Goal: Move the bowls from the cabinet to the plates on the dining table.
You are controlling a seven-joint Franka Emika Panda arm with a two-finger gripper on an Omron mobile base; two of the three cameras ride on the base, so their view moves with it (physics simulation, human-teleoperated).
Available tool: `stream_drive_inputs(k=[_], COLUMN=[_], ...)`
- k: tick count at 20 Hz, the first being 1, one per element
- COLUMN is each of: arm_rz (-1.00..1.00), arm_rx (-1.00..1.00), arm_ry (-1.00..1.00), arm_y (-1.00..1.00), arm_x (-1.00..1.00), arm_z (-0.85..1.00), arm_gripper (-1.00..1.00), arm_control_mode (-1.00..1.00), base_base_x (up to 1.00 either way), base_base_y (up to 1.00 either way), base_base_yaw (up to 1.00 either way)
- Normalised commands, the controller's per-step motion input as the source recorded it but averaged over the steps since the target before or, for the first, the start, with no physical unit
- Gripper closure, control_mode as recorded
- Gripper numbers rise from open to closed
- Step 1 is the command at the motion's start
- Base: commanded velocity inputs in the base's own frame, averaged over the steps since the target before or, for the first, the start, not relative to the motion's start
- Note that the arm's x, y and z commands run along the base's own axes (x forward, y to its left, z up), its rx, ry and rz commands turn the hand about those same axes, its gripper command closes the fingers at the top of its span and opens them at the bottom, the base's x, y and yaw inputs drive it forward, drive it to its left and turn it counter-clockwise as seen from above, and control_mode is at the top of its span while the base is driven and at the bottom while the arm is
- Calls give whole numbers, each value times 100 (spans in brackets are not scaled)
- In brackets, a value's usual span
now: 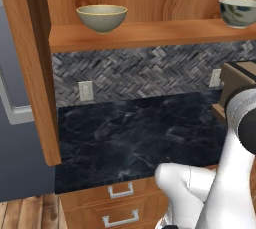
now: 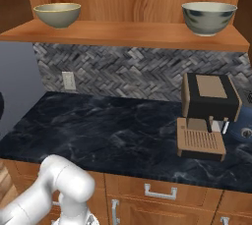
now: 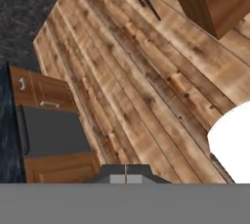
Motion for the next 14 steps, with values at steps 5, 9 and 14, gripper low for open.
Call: stream_drive_inputs(k=[5,9,14], arm_rz=[-9,-7,-3], arm_rx=[-18,-27,-35], arm_ry=[-23,-26,-30], arm_y=[-46,-39,-32], arm_x=[72,77,83], arm_z=[32,20,4], arm_gripper=[100,100,100], arm_control_mode=[-100,-100,-100], base_base_x=[0,0,0], base_base_y=[0,0,0], base_base_yaw=[0,0,0])
